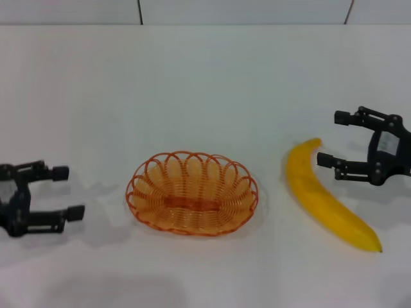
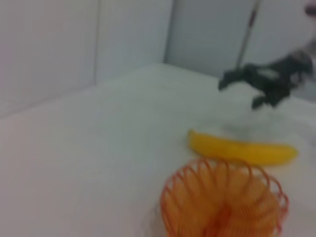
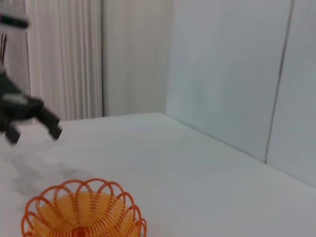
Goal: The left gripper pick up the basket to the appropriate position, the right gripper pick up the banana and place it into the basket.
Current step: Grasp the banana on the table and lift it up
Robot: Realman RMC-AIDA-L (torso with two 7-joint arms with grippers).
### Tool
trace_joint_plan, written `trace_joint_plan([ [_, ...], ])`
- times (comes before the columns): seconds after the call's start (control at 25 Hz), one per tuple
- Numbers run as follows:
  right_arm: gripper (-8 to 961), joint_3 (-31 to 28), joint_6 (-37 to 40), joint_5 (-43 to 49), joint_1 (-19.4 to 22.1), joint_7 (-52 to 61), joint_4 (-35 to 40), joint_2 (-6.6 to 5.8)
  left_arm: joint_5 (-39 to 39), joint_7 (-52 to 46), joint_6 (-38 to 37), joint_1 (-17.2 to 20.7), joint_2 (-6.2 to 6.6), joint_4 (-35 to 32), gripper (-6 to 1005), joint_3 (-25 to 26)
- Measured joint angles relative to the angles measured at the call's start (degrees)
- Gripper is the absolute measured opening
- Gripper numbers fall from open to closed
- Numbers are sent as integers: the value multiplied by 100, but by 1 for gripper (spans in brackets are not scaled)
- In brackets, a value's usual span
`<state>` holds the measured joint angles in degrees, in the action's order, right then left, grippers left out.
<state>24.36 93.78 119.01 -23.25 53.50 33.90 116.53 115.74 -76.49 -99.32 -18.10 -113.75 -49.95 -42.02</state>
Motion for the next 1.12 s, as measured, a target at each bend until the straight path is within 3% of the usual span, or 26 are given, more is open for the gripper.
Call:
trace_joint_plan([
  [0.2, 894, -19, 149, -47, 10, 90, 7, 1, 107, 865, 164, 43, 113, 574, 865, 175],
  [0.4, 894, -8, 442, -111, -58, 291, 31, 1, 88, 1383, 538, 4, 48, 1016, 865, 386],
  [0.6, 894, 174, 537, -61, -314, 1689, 379, -1, 97, 1612, 628, -157, -24, 1199, 865, 401],
  [0.88, 893, 1658, 393, 374, -492, 4228, 1983, 7, 44, 1631, 634, -217, -39, 1226, 865, 405],
  [1.12, 892, 2423, 309, 1020, -808, 5031, 2443, 10, -26, 1641, 630, -230, -51, 1226, 865, 406],
])
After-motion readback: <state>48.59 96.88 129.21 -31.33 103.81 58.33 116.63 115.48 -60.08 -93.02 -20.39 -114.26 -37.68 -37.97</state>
